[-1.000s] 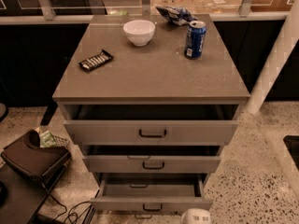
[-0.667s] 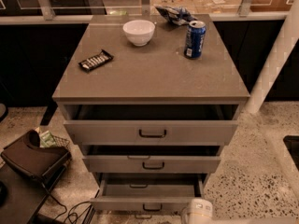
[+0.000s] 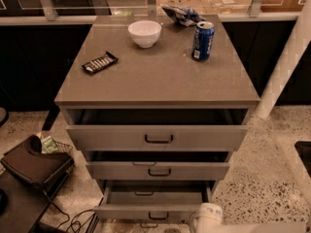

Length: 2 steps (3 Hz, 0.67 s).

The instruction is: Close bottom drawer

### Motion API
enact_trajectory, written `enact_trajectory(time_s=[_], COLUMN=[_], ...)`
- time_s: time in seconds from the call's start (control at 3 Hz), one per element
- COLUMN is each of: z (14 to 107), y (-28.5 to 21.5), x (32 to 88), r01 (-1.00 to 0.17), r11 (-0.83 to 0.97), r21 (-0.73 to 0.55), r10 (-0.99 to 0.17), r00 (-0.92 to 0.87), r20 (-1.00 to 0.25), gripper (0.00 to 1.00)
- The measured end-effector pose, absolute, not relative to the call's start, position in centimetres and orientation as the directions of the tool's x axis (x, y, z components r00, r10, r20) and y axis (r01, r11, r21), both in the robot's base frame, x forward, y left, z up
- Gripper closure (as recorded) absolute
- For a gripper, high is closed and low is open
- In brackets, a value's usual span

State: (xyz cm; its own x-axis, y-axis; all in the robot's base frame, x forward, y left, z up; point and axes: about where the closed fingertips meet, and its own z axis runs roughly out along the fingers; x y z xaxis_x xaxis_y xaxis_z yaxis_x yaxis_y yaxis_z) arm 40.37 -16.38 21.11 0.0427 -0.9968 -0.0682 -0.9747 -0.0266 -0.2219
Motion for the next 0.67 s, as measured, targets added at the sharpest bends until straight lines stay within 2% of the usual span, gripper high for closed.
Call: enact_trajectory(time_s=[0.67], z=[17.9], y=[-14.7], x=[43.4], r01=[-0.976], r11=[-0.031], r21=[-0.214], r10=[-0.993], r00=[0.054], r20=[-0.104], gripper=[1.00])
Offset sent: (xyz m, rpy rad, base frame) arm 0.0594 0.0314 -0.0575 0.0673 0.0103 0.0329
